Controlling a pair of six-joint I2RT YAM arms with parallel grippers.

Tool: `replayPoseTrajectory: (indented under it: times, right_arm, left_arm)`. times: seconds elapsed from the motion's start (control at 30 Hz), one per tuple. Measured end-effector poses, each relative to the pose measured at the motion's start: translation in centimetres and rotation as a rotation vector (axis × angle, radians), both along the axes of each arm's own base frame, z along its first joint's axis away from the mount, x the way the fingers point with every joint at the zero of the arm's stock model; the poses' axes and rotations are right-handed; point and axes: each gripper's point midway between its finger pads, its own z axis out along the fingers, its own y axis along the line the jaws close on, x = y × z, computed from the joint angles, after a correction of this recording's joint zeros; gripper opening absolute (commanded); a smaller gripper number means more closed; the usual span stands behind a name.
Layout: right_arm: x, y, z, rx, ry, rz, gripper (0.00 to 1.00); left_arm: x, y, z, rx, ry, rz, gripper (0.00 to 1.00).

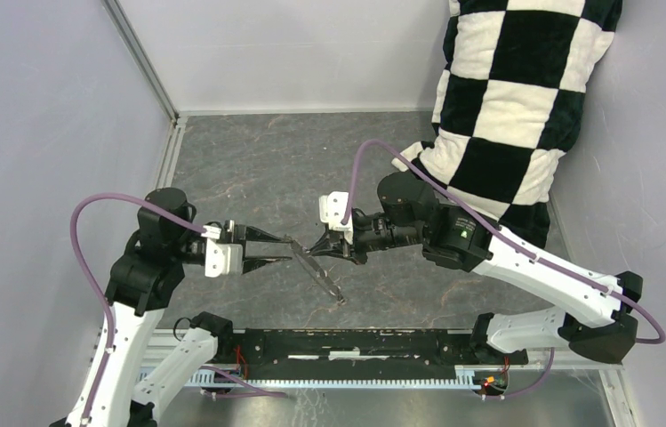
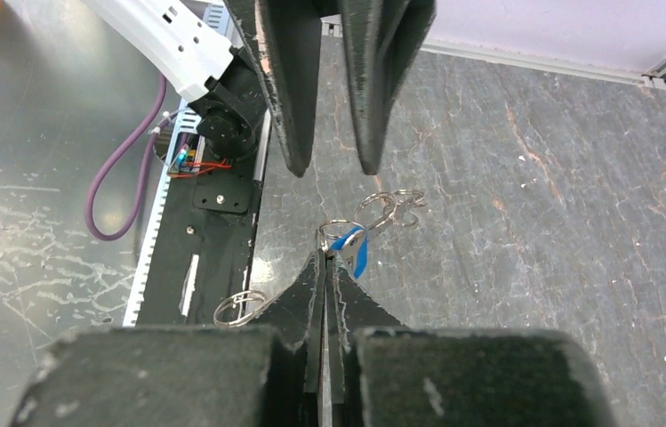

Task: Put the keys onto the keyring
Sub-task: Adjust the key on the keyring.

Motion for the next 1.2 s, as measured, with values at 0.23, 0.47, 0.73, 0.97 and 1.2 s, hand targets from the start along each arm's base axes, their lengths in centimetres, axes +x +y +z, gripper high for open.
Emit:
replayPoseTrajectory:
  times: [0.23,0.47,0.73,0.97,1.2]
  right_arm:
    - [-0.5,0.0,-0.6,-0.048,0.018,0.036,0.00]
    - [-0.8,0.7,-1.6,-0.106,0.052,0.075,0.00]
    - [-1.1,1.0,-2.1,-0.149,0.085,0.096,0.01]
    - [-1.0,1.1,-1.8,-0.153,0.090,0.096,0.00]
    - [-1.0,1.1,-1.6,-0.154,0.105,0.081,0.00]
  left_arm:
    - [1.5,0.1,-0.4,0.022,-0.156,0.020,0.53]
    - [1.9,-0.7,-0.9,0.019,-0.199,-0.061,0.46]
    - [0.4,-1.5,-3.5,0.116,-0.176,-0.194,0.35]
    - [-1.2,-0.8,-3.9,0.151,-0.222,-0.236,0.20]
    - [-1.1,-0.8,-3.6,0.148,-0.296,-0.245,0.04]
